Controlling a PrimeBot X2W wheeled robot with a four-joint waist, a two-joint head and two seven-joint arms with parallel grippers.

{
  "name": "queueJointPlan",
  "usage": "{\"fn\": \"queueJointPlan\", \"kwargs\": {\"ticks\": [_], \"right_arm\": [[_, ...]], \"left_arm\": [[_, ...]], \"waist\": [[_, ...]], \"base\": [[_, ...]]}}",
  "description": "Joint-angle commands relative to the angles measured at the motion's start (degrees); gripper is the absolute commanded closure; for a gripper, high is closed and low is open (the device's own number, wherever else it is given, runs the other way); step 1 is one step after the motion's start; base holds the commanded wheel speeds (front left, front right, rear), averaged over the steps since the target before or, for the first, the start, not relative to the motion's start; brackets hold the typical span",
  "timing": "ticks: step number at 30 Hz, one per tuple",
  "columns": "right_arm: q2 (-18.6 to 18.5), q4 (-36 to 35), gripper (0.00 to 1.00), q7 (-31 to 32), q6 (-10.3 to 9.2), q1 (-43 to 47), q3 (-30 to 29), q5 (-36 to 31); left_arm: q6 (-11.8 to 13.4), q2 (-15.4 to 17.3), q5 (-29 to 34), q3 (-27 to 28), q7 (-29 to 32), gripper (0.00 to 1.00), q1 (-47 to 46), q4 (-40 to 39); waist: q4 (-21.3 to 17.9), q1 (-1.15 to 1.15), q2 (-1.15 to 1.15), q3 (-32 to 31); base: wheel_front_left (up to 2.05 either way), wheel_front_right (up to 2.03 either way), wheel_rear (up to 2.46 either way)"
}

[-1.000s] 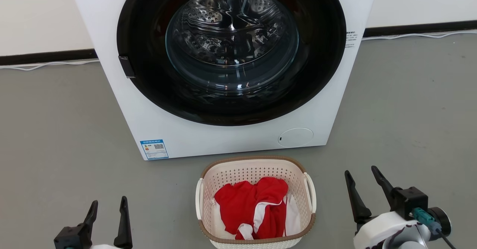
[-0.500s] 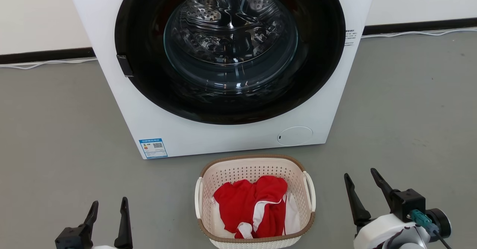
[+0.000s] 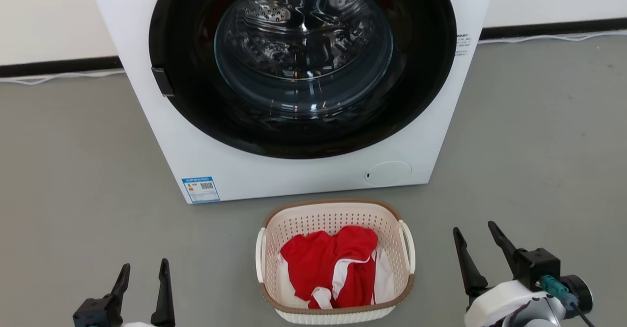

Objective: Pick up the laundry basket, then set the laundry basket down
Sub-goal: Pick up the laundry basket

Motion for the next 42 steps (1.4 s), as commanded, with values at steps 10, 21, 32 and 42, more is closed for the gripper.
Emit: {"fn": "queueJointPlan", "kwargs": {"ticks": [10, 21, 32, 42], "right_arm": [[0.57, -1.59, 0.00, -0.79, 0.35, -5.08, -0.90, 1.67], [0.91, 2.89, 0.00, -0.79, 0.35, -12.03, -2.56, 0.62], [0.87, 13.51, 0.00, -0.36, 0.35, -23.70, -4.09, -1.04], [0.64, 20.48, 0.00, 1.01, 0.35, -31.42, -5.95, -3.58]], "left_arm": [[0.84, 0.73, -1.51, -0.01, -0.61, 0.00, -5.44, -0.80], [0.83, 0.73, -3.20, -3.65, -0.61, 0.00, -14.32, 4.08], [-0.07, 0.73, -6.68, -7.51, -0.61, 0.00, -28.21, 14.53], [-0.41, 0.73, -10.31, -12.08, -0.61, 0.00, -40.26, 27.05]], "waist": [[0.20, 0.00, 0.00, 5.46], [0.64, 0.00, 0.00, 14.20], [0.80, 0.00, 0.00, 25.44], [1.17, 0.00, 0.00, 34.13]], "base": [[0.00, 0.00, 0.00], [0.00, 0.00, 0.00], [0.00, 0.00, 0.00], [0.00, 0.00, 0.00]]}}
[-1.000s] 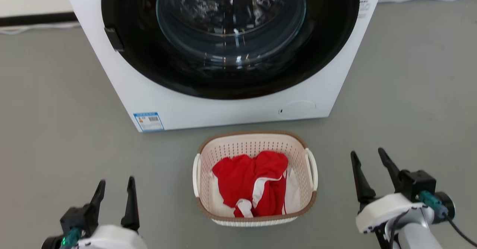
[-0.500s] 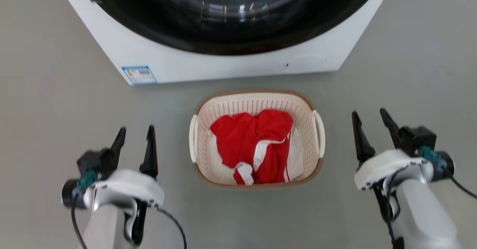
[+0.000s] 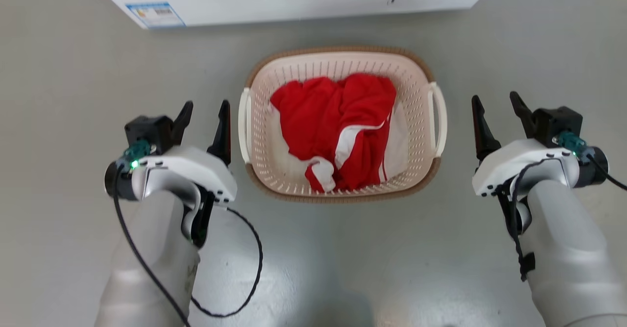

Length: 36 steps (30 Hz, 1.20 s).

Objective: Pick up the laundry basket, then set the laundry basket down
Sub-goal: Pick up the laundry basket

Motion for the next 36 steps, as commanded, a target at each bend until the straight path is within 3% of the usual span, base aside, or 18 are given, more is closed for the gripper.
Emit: {"fn": "queueJointPlan", "kwargs": {"ticks": [1, 17, 25, 36], "right_arm": [[0.38, 0.07, 0.00, 0.41, 0.35, -0.94, 0.96, -0.95], [0.74, 6.13, 0.00, -0.63, 0.35, -8.76, 0.58, -2.67], [0.98, 7.85, 0.00, -1.16, 0.35, -10.18, 0.79, -2.90], [1.19, 9.73, 0.00, -1.26, 0.35, -13.83, 1.56, -2.91]], "left_arm": [[-0.25, 1.07, -1.07, 0.66, -0.36, 0.00, -1.90, 0.40], [1.56, 1.07, -8.09, -7.24, -0.36, 0.00, -12.31, 6.81], [3.71, 1.07, -8.94, -10.09, -0.36, 0.00, -14.61, 10.27], [4.29, 1.07, -10.68, -14.11, -0.36, 0.00, -18.71, 13.44]], "waist": [[0.26, 0.00, 0.00, 3.13], [1.22, 0.00, 0.00, 12.64], [0.87, 0.00, 0.00, 15.02], [1.23, 0.00, 0.00, 19.96]], "base": [[0.00, 0.00, 0.00], [0.00, 0.00, 0.00], [0.00, 0.00, 0.00], [0.00, 0.00, 0.00]]}}
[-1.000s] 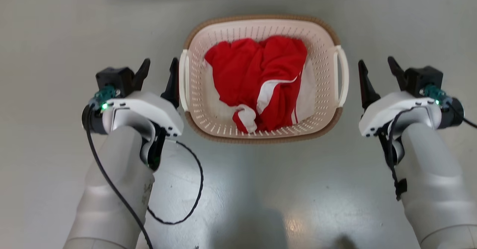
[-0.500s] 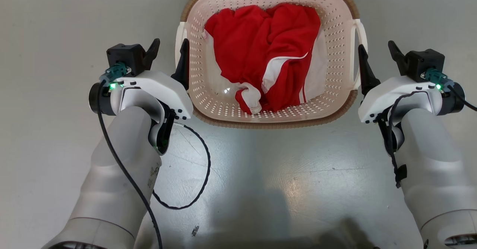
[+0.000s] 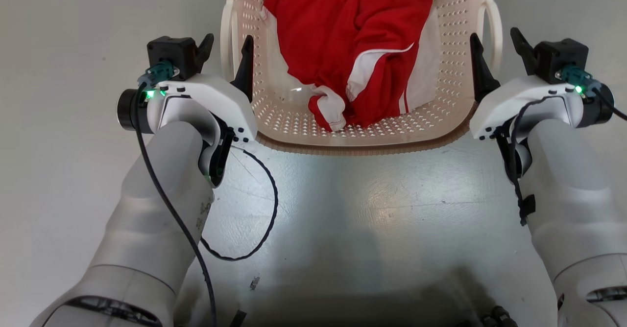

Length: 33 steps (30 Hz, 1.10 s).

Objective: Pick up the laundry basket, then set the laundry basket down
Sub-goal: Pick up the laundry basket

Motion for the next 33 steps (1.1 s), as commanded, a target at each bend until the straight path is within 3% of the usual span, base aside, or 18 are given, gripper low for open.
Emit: {"fn": "queueJointPlan", "kwargs": {"ticks": [1, 19, 33], "right_arm": [[1.12, 0.43, 0.00, -0.52, 0.35, 0.43, 1.25, -0.42], [1.28, 8.38, 0.00, 2.91, 0.35, -5.68, 4.94, 3.56], [1.29, 12.46, 0.00, 5.88, 0.35, -8.45, 6.18, 5.22]], "left_arm": [[0.76, 1.25, -0.52, 0.22, -0.36, 0.00, -0.45, 0.17], [0.02, 1.25, -3.92, -8.00, 3.96, 0.00, -8.40, 9.78], [0.63, 1.25, -7.97, -11.94, 8.61, 0.00, -9.89, 12.05]], "waist": [[0.15, 0.00, 0.00, 0.50], [0.13, 0.00, 0.00, 0.96], [-0.14, 0.00, 0.00, 0.98]], "base": [[0.00, 0.00, 0.00], [0.00, 0.00, 0.00], [0.00, 0.00, 0.00]]}}
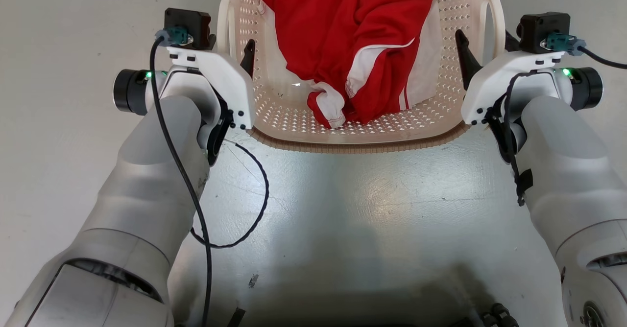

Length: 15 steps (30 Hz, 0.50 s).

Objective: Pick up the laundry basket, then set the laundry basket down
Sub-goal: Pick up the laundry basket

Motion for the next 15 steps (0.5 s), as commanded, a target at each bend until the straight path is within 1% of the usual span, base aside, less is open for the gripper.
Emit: {"fn": "queueJointPlan", "kwargs": {"ticks": [1, 15], "right_arm": [[1.24, 0.06, 0.00, 0.16, 0.35, 0.85, 0.99, 0.44], [1.24, 1.24, 0.00, 0.70, 0.35, 0.73, 2.40, 1.77]], "left_arm": [[0.58, 1.32, -0.73, 0.32, 0.09, 0.00, -0.09, -0.31], [1.48, 1.32, -1.87, -3.18, 0.58, 0.00, -0.08, 0.99]], "waist": [[0.01, 0.00, 0.00, -0.06], [-0.40, 0.00, 0.00, -0.50]], "base": [[0.00, 0.00, 0.00], [0.00, 0.00, 0.00]]}}
